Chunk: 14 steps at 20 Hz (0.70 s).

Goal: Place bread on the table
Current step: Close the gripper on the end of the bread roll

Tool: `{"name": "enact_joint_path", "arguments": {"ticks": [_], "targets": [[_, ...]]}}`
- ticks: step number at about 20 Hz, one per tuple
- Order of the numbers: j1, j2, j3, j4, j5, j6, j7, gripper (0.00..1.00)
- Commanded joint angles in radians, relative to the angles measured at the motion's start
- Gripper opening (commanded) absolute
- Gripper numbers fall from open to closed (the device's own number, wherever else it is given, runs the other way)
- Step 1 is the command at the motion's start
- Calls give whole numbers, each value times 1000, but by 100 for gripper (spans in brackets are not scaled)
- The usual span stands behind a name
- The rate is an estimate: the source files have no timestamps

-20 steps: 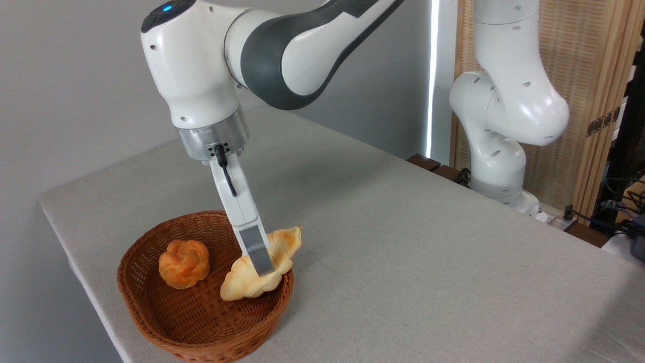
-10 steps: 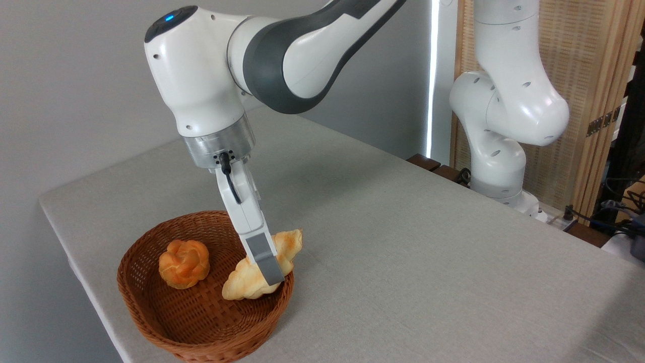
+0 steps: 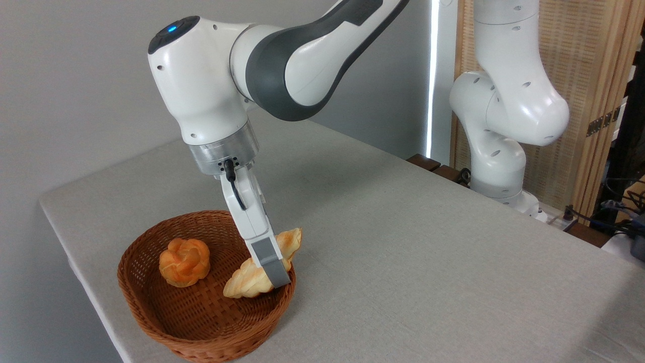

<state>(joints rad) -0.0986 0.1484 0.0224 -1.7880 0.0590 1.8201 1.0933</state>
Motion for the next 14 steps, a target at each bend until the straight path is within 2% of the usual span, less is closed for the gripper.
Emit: {"name": "enact_joint_path", "arguments": {"ticks": [1,2,6,14], "targets": [[-6,-1,10,-24,12,11,16,75],[-7,-1,10,-24,2,11,16,67],[-7,-1,10,-22,-1,2,17,51],[-7,-4,8,-21,-2,-1,14,43]]}}
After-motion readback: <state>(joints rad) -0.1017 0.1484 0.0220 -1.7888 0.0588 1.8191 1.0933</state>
